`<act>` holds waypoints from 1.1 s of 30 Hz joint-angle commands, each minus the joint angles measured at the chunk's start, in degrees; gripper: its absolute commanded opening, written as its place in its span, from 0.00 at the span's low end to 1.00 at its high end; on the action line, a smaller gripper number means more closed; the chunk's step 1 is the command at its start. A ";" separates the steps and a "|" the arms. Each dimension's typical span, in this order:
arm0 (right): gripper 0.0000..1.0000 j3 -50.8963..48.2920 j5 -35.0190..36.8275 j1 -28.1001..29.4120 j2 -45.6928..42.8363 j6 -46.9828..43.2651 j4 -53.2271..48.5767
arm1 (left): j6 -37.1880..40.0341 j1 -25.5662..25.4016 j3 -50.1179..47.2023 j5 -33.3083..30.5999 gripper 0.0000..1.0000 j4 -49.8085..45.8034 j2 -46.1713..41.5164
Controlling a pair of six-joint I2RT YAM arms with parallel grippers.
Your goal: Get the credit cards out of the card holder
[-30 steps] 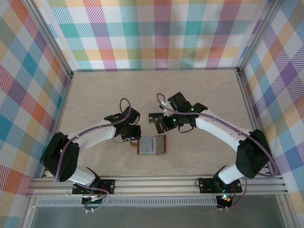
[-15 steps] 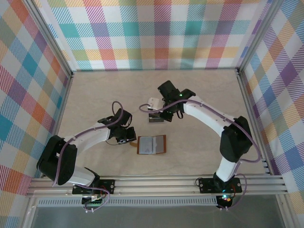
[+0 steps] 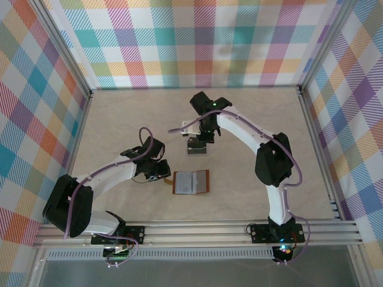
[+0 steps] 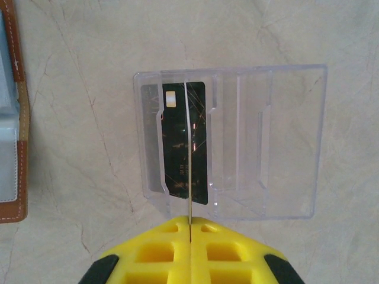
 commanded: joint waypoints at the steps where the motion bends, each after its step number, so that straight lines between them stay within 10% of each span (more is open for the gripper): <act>1: 0.00 3.25 -2.62 -0.51 2.61 -2.46 -5.40 | 0.74 0.87 -0.90 -0.39 0.16 -0.94 -0.41; 18: 0.00 10.56 -3.32 -0.69 10.20 -2.54 -9.42 | 0.82 0.87 0.02 -0.04 0.15 -1.68 -0.19; 21: 0.17 10.20 -0.62 -0.87 10.22 -0.80 -5.53 | 0.70 0.86 -0.06 -0.04 0.15 -1.62 -0.34; 33: 0.24 4.94 1.58 -1.22 5.43 4.53 4.28 | 0.66 0.87 -0.32 0.50 0.15 -1.59 -1.04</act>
